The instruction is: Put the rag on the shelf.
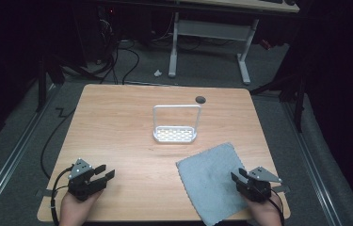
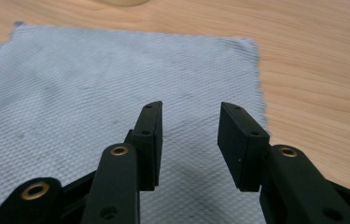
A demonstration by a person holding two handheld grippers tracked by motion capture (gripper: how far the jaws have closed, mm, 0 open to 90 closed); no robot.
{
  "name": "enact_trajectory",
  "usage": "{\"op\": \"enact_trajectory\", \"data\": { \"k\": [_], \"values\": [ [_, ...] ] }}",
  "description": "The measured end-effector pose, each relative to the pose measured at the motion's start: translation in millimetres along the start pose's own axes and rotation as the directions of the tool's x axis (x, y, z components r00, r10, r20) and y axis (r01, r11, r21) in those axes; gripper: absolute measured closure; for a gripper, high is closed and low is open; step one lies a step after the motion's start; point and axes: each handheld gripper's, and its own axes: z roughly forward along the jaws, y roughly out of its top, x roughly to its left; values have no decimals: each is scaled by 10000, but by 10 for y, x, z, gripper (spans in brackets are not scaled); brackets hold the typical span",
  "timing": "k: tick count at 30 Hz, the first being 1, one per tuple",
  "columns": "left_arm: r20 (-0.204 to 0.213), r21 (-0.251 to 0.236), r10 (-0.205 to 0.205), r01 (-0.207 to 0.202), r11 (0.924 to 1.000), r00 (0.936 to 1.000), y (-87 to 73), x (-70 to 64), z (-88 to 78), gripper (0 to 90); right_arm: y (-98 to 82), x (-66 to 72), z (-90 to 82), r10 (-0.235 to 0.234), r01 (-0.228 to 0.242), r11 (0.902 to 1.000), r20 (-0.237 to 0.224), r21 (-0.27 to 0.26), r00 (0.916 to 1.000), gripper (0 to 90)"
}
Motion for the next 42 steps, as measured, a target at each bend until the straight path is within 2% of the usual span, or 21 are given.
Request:
{"op": "enact_trajectory", "data": {
  "k": [4, 5, 11, 13, 14, 16, 17, 19, 22, 23, 25, 29, 32, 35, 36, 38, 42],
  "values": [
    [-8, -44, 78, -78, 10000, 10000, -1, -15, 8, 516, 9, 23, -4, -182, 183, 9998, 32, -3, 9998, 602],
    [35, -110, 156, -156, 9998, 9999, 3, -37, 15, 512, 6, 18, -14, 26, -26, 10000, -51, -45, 10000, 603],
    [201, 27, 192, -193, 9998, 9996, 5, -65, 45, 513, -7, -17, -28, 208, -209, 9998, -95, -76, 9997, 593],
    [188, -87, 180, -179, 9998, 9997, 5, -73, 31, 539, -18, -44, -26, 251, -251, 9997, 59, -5, 9997, 602],
    [195, -104, 208, -206, 9997, 9996, 7, -75, 24, 557, -24, -68, -26, 317, -317, 9995, 35, -10, 9995, 643],
    [197, -168, 235, -232, 9996, 9995, 13, -82, 10, 578, -38, -109, -34, 425, -424, 9990, -61, 152, 9991, 783],
    [197, -168, 235, -232, 9996, 9995, 13, -82, 10, 596, -38, -109, -34, 425, -424, 9990, -61, 152, 9991, 783],
    [298, -56, -4, 6, 10000, 9996, 17, -72, 13, 604, -57, -157, -37, 419, -427, 9980, 172, 475, 9990, 900],
    [295, -3, -48, 48, 10000, 9996, 16, -65, 16, 619, -76, -194, -29, 519, -533, 9964, 238, 662, 9984, 900],
    [263, -8, -69, 69, 10000, 9996, 17, -63, 24, 628, -98, -221, -24, 447, -479, 9954, 398, 824, 9982, 900],
    [319, 3, -94, 94, 10000, 9994, 16, -60, 24, 628, -121, -236, -8, 554, -595, 9929, 417, 1032, 9976, 900],
    [394, -21, -141, 142, 9999, 9991, 15, -54, 21, 627, -147, -224, 38, 426, -474, 9893, 374, 1380, 9984, 900],
    [421, -147, -103, 109, 9998, 9991, 17, -57, 1, 634, -142, -171, 46, 423, -425, 9902, 43, 1332, 9991, 900],
    [437, -154, -112, 119, 9998, 9990, 15, -54, 1, 626, -126, -94, 51, 230, -190, 9904, -274, 1366, 9994, 900],
    [437, -154, -112, 119, 9998, 9990, 15, -54, 1, 621, -126, -94, 51, 230, -190, 9904, -274, 1366, 9994, 900],
    [453, -139, -122, 128, 9998, 9989, 12, -57, 7, 614, -95, 30, 69, -117, 206, 9900, -642, 1397, 9979, 900],
    [504, -96, -17, 22, 10000, 9987, 16, -82, 20, 608, -54, 212, 100, -328, 505, 9888, -1257, 1408, 9915, 900]
  ]
}}
